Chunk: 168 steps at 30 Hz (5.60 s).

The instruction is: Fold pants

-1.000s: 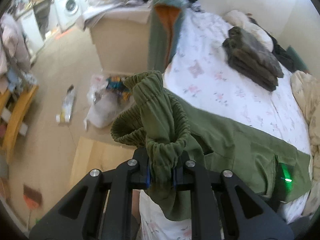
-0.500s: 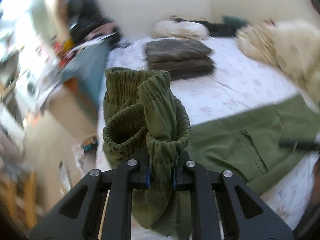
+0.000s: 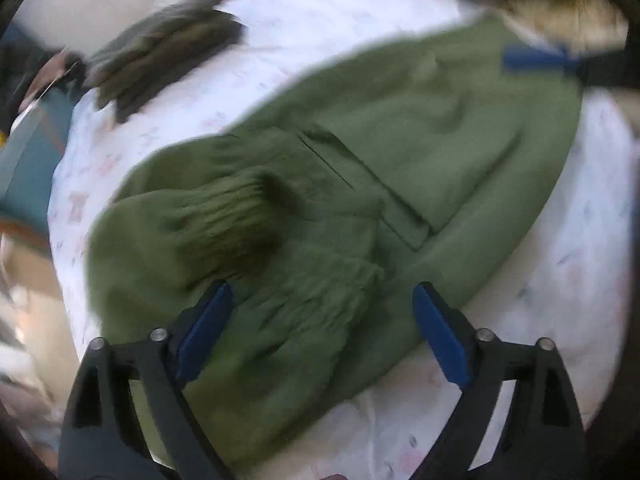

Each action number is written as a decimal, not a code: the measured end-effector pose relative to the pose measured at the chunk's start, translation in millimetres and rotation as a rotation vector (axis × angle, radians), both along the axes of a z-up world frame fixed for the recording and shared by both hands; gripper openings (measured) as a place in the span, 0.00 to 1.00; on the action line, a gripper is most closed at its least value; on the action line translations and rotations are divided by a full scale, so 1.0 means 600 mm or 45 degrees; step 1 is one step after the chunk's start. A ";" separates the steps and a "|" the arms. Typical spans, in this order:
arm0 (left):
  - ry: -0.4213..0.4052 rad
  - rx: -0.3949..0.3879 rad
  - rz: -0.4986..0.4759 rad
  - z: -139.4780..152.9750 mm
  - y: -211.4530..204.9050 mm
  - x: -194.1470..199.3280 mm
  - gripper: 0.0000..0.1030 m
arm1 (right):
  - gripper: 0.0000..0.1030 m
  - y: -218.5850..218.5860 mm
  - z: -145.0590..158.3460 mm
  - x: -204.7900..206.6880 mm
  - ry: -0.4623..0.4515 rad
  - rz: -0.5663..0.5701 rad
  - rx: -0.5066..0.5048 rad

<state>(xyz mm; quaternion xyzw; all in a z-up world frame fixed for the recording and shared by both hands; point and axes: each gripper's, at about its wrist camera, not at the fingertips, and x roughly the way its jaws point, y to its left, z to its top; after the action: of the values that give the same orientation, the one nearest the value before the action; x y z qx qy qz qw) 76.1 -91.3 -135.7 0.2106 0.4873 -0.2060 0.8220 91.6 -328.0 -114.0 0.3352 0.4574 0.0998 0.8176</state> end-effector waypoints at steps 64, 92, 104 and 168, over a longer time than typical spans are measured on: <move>0.210 -0.327 1.299 0.025 0.374 0.032 0.89 | 0.34 0.367 -0.021 0.136 0.238 0.958 -0.549; 0.043 -0.428 0.841 0.053 0.156 0.095 0.89 | 0.95 -0.277 -0.133 -0.148 0.259 -0.805 0.246; -0.061 -0.397 0.883 0.075 0.210 0.093 0.89 | 0.89 -0.551 -0.104 -0.107 0.234 -1.166 0.107; 0.391 -0.229 0.726 -0.096 0.082 0.116 0.92 | 0.88 -0.153 -0.078 -0.122 0.233 -0.493 0.139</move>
<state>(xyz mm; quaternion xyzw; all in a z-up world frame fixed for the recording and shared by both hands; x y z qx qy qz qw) 146.0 -41.9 -193.1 -0.0410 0.6246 -0.0394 0.7789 18.7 -419.8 -160.5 0.4682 0.4508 -0.0653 0.7571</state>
